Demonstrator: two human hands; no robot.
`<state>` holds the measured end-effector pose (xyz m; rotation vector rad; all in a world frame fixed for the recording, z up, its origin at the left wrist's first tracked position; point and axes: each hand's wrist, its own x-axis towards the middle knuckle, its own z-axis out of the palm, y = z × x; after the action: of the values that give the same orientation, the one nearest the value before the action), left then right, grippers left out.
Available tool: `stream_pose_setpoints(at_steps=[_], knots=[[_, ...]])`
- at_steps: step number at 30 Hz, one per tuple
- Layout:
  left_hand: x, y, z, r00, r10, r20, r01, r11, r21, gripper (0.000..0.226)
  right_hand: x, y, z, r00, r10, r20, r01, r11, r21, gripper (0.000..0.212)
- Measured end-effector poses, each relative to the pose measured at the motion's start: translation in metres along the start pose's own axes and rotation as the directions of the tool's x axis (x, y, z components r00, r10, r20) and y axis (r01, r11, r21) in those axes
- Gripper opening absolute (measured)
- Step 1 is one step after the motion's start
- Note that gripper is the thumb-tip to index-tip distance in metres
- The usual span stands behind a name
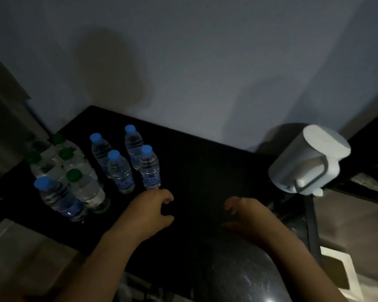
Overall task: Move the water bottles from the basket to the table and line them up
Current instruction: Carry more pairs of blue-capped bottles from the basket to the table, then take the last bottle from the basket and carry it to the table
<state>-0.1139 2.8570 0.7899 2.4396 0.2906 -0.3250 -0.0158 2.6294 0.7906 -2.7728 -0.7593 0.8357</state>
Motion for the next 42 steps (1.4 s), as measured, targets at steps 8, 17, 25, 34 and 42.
stream_pose_setpoints(at_steps=[8,17,25,34,42], knots=[[0.031,0.063,0.039,0.955,0.235,0.183,-0.261,0.956,0.136,0.040,-0.090,0.034,0.008,0.935,0.323,-0.146,-0.298,0.940,0.168,0.041],[0.059,0.119,0.087,0.682,0.540,0.493,-0.667,0.736,0.115,0.042,-0.179,0.031,0.057,0.630,0.759,-0.165,-0.625,0.622,0.472,0.051],[0.005,0.196,0.143,0.316,0.698,0.643,-0.889,0.455,-0.058,0.036,-0.277,0.016,0.106,0.267,0.959,-0.093,-0.681,0.256,0.686,0.047],[-0.100,0.285,0.226,0.018,0.714,0.699,-0.957,0.215,-0.196,0.039,-0.400,0.018,0.160,-0.026,1.000,0.012,-0.629,-0.026,0.777,0.048],[-0.201,0.344,0.298,-0.127,0.697,0.706,-0.966,0.075,-0.247,0.038,-0.507,0.035,0.207,-0.146,0.989,0.025,-0.566,-0.104,0.818,0.050]])
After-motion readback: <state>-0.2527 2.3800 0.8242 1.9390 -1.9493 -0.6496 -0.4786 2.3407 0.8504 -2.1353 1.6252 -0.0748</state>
